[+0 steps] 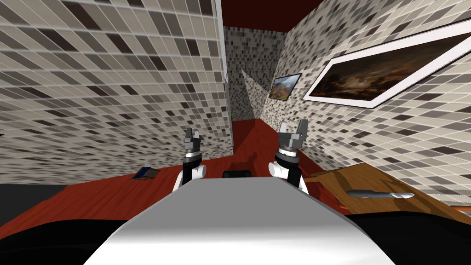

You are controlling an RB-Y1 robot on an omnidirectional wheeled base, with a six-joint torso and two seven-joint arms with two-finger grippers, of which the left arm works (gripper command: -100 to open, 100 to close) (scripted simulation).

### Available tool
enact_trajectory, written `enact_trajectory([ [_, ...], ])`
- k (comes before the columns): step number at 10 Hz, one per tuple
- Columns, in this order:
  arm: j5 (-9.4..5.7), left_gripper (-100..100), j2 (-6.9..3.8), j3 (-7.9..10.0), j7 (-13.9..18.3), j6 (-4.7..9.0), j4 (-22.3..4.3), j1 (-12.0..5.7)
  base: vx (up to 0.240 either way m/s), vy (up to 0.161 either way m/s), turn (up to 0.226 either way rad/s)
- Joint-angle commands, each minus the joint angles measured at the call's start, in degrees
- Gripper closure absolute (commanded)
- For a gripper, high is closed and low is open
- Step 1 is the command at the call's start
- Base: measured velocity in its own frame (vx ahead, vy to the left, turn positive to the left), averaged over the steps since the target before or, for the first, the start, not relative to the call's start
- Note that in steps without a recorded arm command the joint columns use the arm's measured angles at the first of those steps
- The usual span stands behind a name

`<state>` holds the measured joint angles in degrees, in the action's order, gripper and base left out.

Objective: Push the door open

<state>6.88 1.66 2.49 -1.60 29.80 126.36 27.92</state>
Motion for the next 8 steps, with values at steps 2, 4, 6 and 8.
enact_trajectory([
  [2, 1.31, -100, -1.33, -0.57, 1.48, -1.95, -2.13, 0.14, 0.049, -0.105, -0.002],
  [4, 2.50, -100, -2.29, -1.04, 2.82, -3.70, -4.03, 0.22, 0.058, -0.175, 0.001],
  [6, 3.52, -100, -3.10, -1.44, 3.97, -5.21, -5.68, 0.29, 0.062, -0.140, 0.000],
  [8, 4.94, -100, -3.99, -1.92, 5.56, -7.32, -7.93, 0.33, 0.079, -0.168, -0.001],
])
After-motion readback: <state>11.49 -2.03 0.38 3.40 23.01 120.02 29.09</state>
